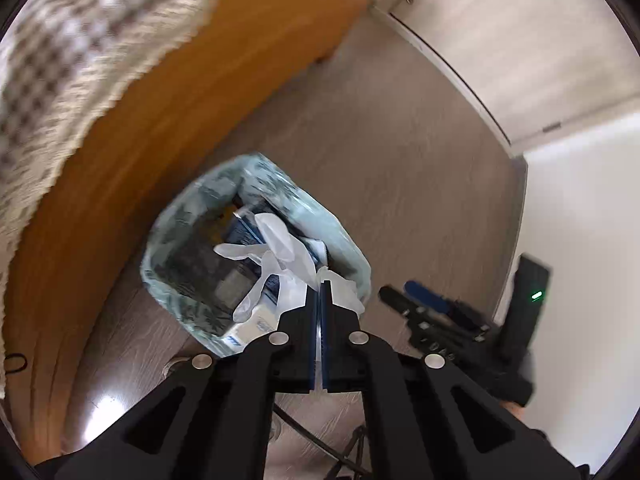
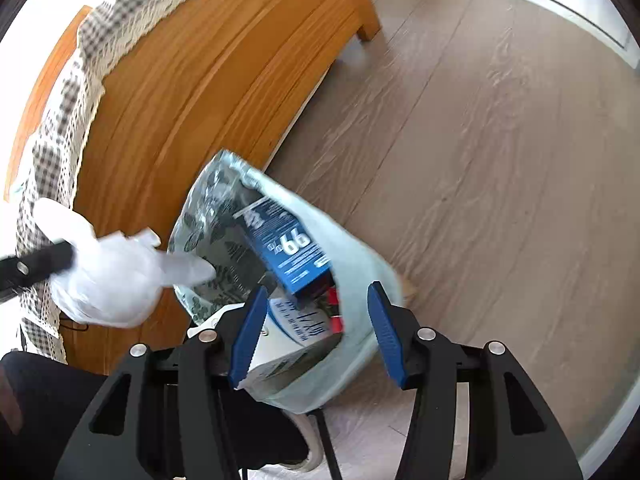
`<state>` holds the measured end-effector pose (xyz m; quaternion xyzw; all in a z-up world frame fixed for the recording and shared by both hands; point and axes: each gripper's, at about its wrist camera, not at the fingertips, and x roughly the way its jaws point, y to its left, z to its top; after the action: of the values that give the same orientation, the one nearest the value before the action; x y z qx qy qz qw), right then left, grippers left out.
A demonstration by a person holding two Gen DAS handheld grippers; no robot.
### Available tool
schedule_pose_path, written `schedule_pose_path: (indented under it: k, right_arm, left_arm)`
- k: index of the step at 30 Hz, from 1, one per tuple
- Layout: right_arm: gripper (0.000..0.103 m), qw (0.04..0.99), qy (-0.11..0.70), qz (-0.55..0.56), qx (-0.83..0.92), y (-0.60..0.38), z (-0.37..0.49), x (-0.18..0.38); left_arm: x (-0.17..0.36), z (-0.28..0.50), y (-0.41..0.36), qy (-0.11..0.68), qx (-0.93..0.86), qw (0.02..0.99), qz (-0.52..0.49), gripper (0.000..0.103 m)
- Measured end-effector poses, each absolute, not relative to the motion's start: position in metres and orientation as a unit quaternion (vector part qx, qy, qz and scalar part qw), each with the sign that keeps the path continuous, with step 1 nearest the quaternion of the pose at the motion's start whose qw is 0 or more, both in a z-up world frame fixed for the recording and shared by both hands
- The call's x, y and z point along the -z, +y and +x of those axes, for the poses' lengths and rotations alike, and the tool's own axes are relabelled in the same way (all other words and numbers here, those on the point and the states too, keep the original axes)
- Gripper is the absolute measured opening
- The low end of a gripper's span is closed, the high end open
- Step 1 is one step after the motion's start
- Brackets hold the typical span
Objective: Collect trash
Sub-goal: 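Carry the glove and red bag to the bin and open both tools over it, then grasp a red snack bag with the right tool while the left grasps another red bag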
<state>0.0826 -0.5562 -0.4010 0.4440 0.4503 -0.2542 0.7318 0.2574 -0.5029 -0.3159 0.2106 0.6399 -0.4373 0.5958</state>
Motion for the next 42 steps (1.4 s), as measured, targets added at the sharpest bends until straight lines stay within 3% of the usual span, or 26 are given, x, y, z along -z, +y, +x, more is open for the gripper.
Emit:
schedule_pose_path:
  k: [6, 7, 8, 9, 27, 42]
  right_arm:
    - [0.051, 0.734, 0.432, 0.441, 0.285, -0.571, 0.064, 0.384]
    - [0.051, 0.734, 0.431, 0.440, 0.286, -0.573, 0.061, 0.382]
    - [0.051, 0.735, 0.431, 0.438, 0.287, -0.575, 0.060, 0.380]
    - [0.051, 0.736, 0.432, 0.435, 0.287, -0.575, 0.059, 0.379]
    - [0.054, 0.731, 0.486, 0.393, 0.274, -0.559, 0.074, 0.369]
    - [0.054, 0.783, 0.478, 0.274, 0.290, -0.542, 0.147, 0.264]
  left_arm:
    - [0.360, 0.223, -0.530, 0.658, 0.431, 0.547, 0.286, 0.000]
    - [0.369, 0.220, -0.534, 0.657, 0.423, 0.545, 0.303, 0.014]
    - [0.376, 0.217, -0.537, 0.658, 0.415, 0.545, 0.315, 0.043]
    - [0.383, 0.218, -0.538, 0.656, 0.406, 0.548, 0.322, 0.054]
    - [0.348, 0.238, -0.516, 0.638, 0.380, 0.601, 0.296, 0.058]
    - [0.194, 0.326, -0.426, 0.549, 0.441, 0.692, 0.157, 0.066]
